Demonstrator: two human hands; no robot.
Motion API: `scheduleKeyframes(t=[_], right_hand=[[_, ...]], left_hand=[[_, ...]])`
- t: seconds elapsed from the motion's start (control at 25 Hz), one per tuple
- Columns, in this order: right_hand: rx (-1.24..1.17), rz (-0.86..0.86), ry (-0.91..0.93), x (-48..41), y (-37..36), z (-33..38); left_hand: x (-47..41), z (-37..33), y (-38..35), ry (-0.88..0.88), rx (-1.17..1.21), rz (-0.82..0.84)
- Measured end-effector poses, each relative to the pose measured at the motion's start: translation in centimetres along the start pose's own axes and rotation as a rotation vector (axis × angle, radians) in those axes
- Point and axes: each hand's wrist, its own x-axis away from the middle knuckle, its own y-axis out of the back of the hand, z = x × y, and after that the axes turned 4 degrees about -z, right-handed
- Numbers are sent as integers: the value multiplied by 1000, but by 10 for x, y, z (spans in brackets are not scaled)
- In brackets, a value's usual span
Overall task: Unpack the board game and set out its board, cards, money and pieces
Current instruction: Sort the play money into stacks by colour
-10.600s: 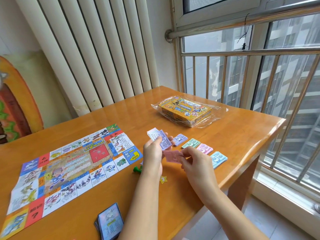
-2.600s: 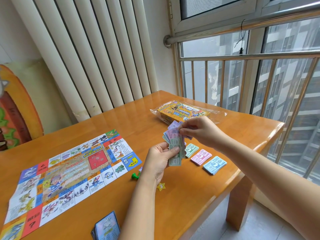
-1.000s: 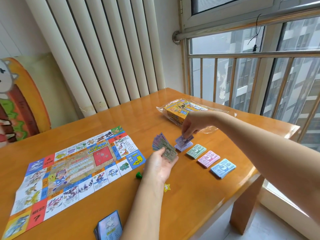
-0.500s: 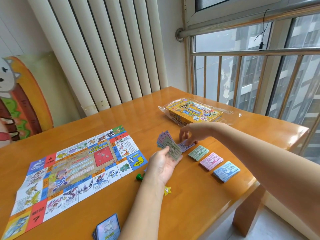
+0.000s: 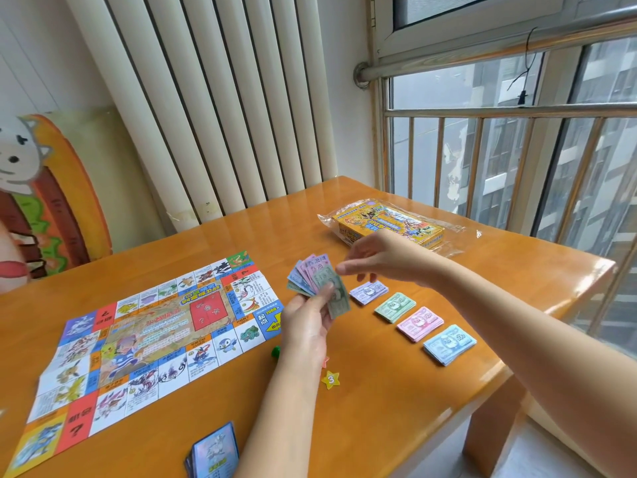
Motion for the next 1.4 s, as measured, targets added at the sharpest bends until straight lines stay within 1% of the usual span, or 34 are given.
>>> scheduleKeyframes(t=[0.08, 0.12, 0.24, 0.4, 0.52, 0.6, 0.76, 0.88, 1.0, 1.2, 1.28, 1.4], right_hand=[[101, -41, -17, 15, -2, 4], [108, -75, -28, 22, -2, 4], [-7, -138, -60, 38, 1, -3], [-166, -111, -124, 49, -1, -10], [-207, -136, -126, 56, -3, -15], [-225, -173, -131, 60, 0, -17], [-299, -187, -150, 68, 6, -20], [-399, -215, -198, 73, 17, -25], [-507, -257, -237, 79, 30, -30], [-580, -169, -261, 89, 45, -24], [-680, -181, -275, 89, 44, -17], [-950, -275, -306, 87, 26, -8]], left_hand=[[6, 1, -2, -58, -56, 28], [9, 1, -3, -74, -83, 49], [19, 3, -7, -79, -156, 160], [26, 5, -8, -34, -221, 318], [28, 3, -10, 36, -205, 386], [30, 1, -12, 74, -172, 401], [33, 0, -15, 105, -153, 369], [34, -2, -15, 111, -121, 298], [32, -3, -13, 103, -96, 269], [32, 3, -15, 58, -153, 265], [33, 5, -16, 42, -111, 226], [31, 7, -19, 49, 53, 108]])
